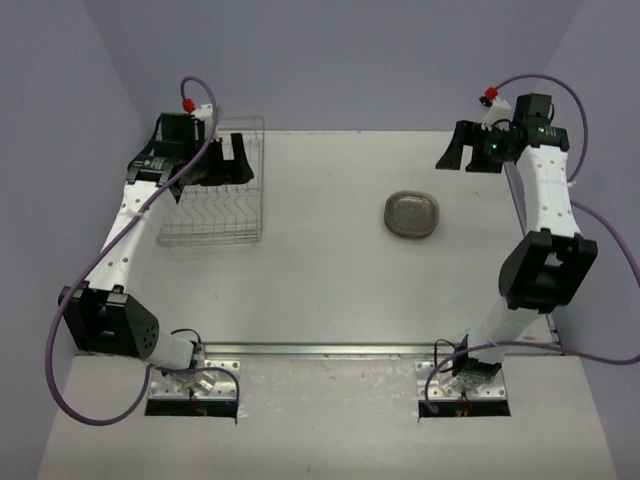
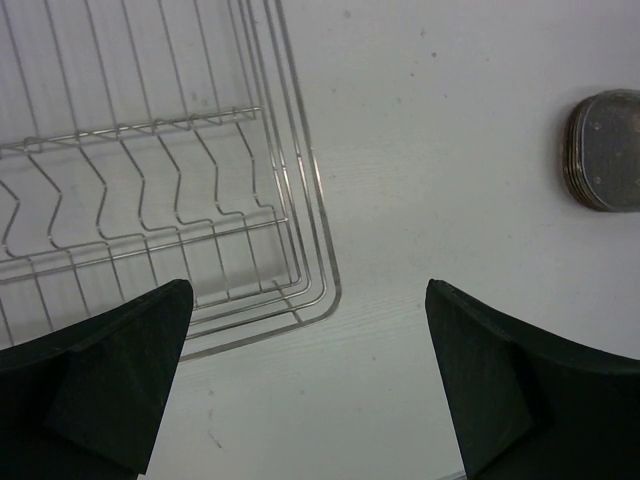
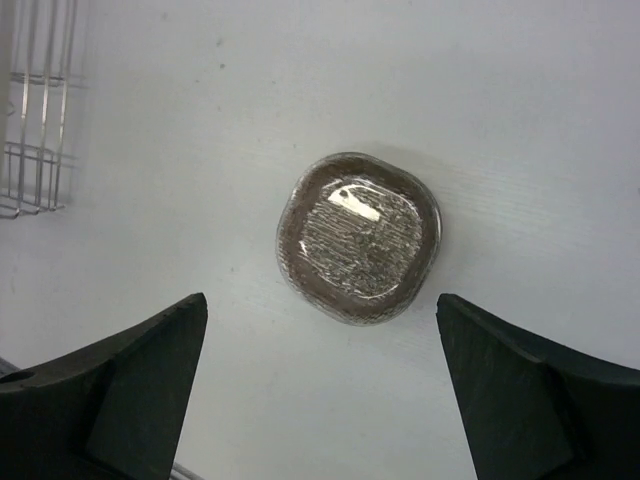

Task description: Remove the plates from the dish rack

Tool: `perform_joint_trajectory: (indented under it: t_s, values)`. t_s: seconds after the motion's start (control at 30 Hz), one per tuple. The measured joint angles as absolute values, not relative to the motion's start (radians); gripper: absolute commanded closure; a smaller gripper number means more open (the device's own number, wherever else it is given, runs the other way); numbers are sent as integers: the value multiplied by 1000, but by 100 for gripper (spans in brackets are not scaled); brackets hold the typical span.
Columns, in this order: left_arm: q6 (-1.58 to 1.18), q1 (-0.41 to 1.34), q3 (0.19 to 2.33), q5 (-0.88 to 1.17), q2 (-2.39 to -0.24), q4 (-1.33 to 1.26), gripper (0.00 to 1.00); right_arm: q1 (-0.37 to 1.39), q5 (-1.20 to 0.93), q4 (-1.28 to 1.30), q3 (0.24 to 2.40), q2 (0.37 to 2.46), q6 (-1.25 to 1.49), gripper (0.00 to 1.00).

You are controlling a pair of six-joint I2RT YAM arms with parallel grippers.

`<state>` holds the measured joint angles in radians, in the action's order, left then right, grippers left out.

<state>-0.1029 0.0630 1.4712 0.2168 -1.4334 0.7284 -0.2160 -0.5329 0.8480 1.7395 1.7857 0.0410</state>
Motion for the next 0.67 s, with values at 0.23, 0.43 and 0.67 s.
perform_joint_trajectory:
  t_s: [0.23,0.43,0.67]
  values:
    - [-40,-6,1377,208,-1344,708,0,-187,-523,585,1287,1329,49,1]
    - [57,-2,1151,134,-1128,642,0,-188,-468,455,732,1028,56,1]
    - [115,-1,995,60,-1030,589,0,-187,-422,380,616,852,44,1]
